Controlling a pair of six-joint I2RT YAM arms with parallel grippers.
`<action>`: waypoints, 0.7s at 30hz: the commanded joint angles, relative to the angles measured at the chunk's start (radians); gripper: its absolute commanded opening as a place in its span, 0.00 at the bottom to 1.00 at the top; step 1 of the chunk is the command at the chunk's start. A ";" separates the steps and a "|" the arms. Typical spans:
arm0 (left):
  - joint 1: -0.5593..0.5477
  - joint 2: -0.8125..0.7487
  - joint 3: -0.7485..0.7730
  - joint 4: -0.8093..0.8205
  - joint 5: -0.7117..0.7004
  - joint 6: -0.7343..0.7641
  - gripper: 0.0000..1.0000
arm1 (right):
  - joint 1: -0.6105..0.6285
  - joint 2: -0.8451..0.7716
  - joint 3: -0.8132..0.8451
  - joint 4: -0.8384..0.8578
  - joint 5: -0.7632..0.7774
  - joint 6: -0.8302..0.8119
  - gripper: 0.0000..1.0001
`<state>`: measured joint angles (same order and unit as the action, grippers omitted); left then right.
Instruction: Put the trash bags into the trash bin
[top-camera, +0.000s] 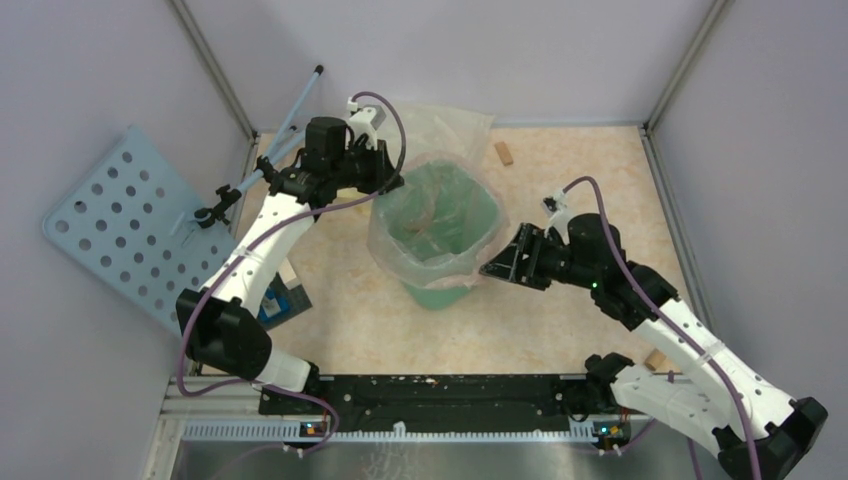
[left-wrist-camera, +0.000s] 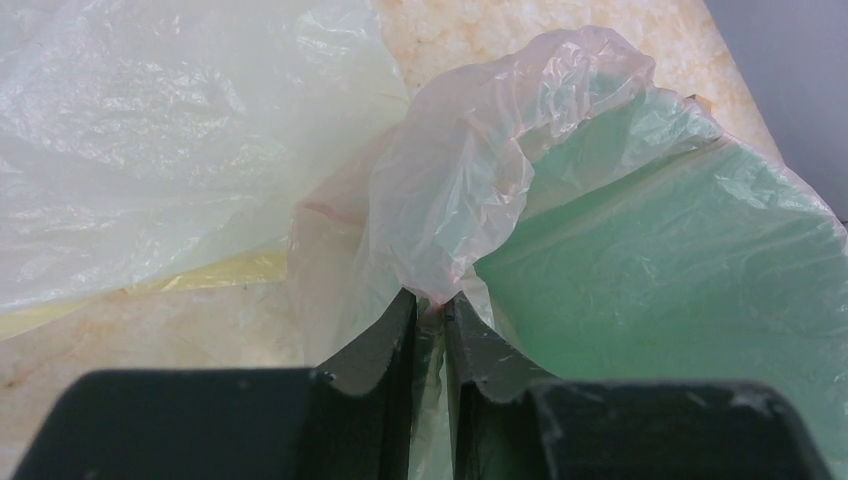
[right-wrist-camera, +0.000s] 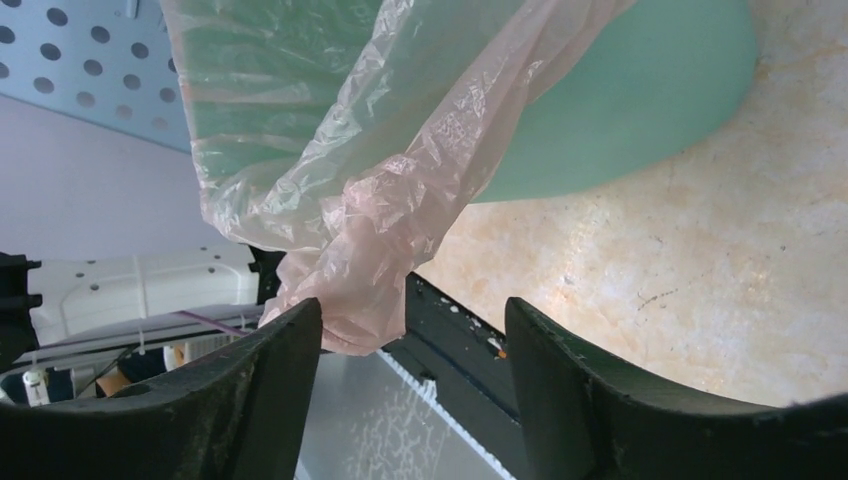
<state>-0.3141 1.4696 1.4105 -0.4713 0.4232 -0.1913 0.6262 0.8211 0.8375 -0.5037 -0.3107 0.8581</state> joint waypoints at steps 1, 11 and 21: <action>-0.003 -0.040 -0.002 0.036 -0.035 0.010 0.20 | 0.003 -0.018 0.061 0.030 0.009 0.004 0.69; -0.015 -0.041 -0.004 0.039 -0.044 0.004 0.19 | 0.014 0.003 0.065 0.092 -0.026 0.040 0.70; -0.022 -0.038 -0.010 0.043 -0.046 0.004 0.17 | 0.018 -0.018 -0.122 0.080 0.111 -0.006 0.44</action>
<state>-0.3302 1.4639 1.4097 -0.4706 0.3882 -0.1883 0.6350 0.8307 0.7891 -0.4347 -0.2760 0.8749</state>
